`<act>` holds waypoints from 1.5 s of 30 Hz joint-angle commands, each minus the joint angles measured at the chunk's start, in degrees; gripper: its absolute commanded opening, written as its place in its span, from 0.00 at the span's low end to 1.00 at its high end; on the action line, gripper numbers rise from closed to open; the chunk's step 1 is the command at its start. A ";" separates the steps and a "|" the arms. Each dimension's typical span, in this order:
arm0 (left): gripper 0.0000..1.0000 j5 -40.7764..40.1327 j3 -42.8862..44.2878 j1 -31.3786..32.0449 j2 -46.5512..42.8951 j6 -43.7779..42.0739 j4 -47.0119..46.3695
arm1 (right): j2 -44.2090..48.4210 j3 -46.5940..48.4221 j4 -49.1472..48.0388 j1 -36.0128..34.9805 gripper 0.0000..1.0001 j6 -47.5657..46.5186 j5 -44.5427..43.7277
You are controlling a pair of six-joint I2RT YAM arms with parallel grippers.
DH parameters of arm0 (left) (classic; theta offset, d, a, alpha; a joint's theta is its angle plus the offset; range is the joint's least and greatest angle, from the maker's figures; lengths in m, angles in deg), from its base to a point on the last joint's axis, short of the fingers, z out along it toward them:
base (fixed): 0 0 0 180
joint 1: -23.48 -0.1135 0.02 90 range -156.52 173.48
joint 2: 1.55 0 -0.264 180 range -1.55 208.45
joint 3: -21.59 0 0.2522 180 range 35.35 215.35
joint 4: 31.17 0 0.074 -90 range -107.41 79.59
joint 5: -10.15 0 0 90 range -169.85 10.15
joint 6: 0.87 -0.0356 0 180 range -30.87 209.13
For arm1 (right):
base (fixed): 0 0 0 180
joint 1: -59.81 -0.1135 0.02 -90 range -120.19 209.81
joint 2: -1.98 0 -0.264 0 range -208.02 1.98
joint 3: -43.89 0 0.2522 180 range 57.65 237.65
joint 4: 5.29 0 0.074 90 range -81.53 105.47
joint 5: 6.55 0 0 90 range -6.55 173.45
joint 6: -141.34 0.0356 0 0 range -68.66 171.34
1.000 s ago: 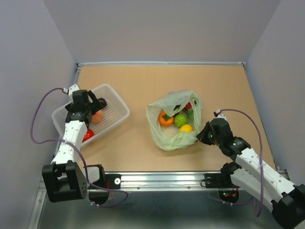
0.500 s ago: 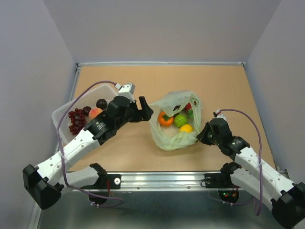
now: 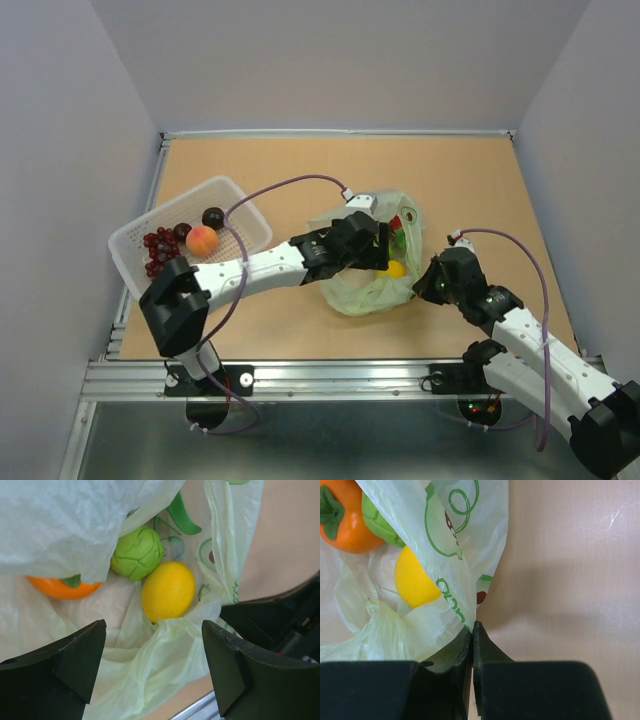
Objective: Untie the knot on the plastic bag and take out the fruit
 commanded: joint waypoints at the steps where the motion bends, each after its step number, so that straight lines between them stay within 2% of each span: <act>1: 0.88 -3.76 7.34 0.50 6.39 -2.44 -2.51 | 0.50 1.38 -0.23 0.22 0.07 0.51 -0.57; 6: 0.88 -6.05 13.76 0.50 15.79 -4.99 -1.37 | 0.41 2.08 -0.14 0.13 0.07 0.60 -0.22; 15: 0.89 -14.13 22.01 0.41 27.04 -9.04 1.87 | 0.76 1.47 -0.14 0.22 0.08 0.95 1.98; 21: 0.88 -14.05 24.66 0.33 31.89 -9.40 2.85 | 1.38 0.85 -0.14 0.22 0.07 1.04 2.59; 23: 0.84 -13.52 24.58 0.41 32.69 -9.13 2.85 | 1.47 0.59 -0.14 0.22 0.07 1.13 2.59; 24: 0.79 -12.91 24.40 0.41 32.25 -8.87 3.03 | 1.64 0.67 -0.14 0.22 0.07 1.21 2.59; 27: 0.47 -12.47 23.18 0.68 30.32 -8.52 3.03 | 1.82 0.50 -0.14 0.22 0.07 1.21 2.24; 28: 0.33 -12.47 22.65 0.68 28.31 -8.34 3.03 | 1.99 0.41 -0.14 0.22 0.08 1.30 2.16; 30: 0.23 -12.12 21.16 1.03 24.89 -8.25 2.94 | 2.00 0.15 -0.14 0.22 0.08 1.30 1.72; 38: 0.20 -6.24 16.67 2.08 10.99 -8.86 3.46 | 1.91 -0.38 -0.14 0.22 0.08 1.66 -1.01; 42: 0.20 -1.15 17.28 2.00 5.11 -10.09 8.20 | 1.29 -0.56 -0.14 0.22 0.07 1.74 -2.33; 45: 0.20 -1.04 16.15 1.30 -0.41 -10.27 10.31 | 0.68 -0.47 -0.23 0.13 0.07 2.01 -2.94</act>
